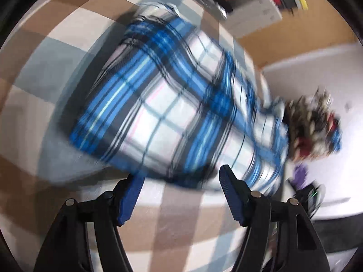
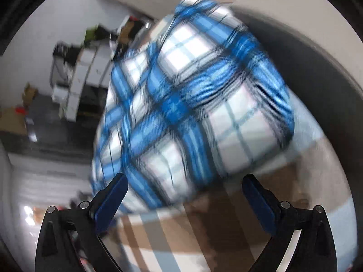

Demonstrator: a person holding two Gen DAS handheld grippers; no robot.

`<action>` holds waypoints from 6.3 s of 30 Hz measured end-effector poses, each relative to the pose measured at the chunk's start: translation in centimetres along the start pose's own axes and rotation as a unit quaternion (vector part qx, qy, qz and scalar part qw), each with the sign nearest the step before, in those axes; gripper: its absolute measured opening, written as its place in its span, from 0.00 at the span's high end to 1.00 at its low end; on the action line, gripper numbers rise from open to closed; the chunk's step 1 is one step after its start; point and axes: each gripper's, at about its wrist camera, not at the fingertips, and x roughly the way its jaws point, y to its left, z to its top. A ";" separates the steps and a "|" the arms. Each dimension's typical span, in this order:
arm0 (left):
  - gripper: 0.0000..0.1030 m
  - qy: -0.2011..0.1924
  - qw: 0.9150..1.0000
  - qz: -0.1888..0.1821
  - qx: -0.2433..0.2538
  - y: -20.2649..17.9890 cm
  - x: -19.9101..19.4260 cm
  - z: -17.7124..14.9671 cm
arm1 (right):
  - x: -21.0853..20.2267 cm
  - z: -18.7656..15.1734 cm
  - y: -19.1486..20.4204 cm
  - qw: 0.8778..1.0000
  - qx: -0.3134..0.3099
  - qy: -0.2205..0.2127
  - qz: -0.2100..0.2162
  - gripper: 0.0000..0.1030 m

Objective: Fold large clothes

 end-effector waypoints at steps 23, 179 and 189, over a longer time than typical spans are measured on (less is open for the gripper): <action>0.99 -0.101 0.994 0.021 -0.036 0.7 -0.9 -1.3 | 0.8 -3.3 7.1 0.964 -0.178 -0.137 -0.143 0.92; 0.15 0.175 0.850 0.236 0.437 -2.4 0.2 2.4 | -6.1 -18.2 5.1 0.959 -0.253 -0.077 0.105 0.00; 0.51 0.193 0.888 0.214 0.358 -0.5 -0.6 3.0 | -5.7 -18.0 4.9 0.962 -0.244 -0.068 0.106 0.00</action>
